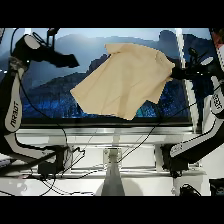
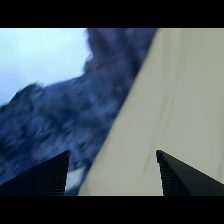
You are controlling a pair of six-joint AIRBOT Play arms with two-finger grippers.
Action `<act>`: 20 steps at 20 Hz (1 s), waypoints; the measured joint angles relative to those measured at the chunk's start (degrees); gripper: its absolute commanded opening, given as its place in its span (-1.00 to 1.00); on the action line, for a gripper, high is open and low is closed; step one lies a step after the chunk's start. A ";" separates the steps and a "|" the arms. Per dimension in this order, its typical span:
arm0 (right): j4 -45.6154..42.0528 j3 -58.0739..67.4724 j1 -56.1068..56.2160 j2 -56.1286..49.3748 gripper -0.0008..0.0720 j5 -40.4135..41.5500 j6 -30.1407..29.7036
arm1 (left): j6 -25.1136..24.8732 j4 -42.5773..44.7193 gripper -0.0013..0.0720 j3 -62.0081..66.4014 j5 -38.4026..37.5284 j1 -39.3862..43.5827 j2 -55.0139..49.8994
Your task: Fold the clothes and pants, and hang the long-sleeved shirts on hangers.
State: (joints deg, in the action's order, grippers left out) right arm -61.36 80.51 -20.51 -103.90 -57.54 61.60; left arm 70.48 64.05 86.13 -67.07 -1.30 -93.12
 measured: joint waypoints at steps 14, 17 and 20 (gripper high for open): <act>1.16 0.13 0.42 3.41 -0.94 -3.87 -0.79 | -6.47 -3.39 0.49 -22.21 1.29 -4.90 1.77; 1.62 0.13 1.46 4.52 -0.94 -4.35 -0.79 | -8.68 -6.05 -0.55 -23.78 3.17 -2.67 0.26; 1.42 0.13 2.82 7.21 -0.94 -4.15 -0.90 | -9.92 -6.49 -0.93 -23.74 6.25 -0.31 -0.57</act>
State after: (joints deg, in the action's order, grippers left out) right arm -59.94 80.64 -17.69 -96.68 -61.69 60.71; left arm 60.55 57.56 62.39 -60.82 -1.61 -93.69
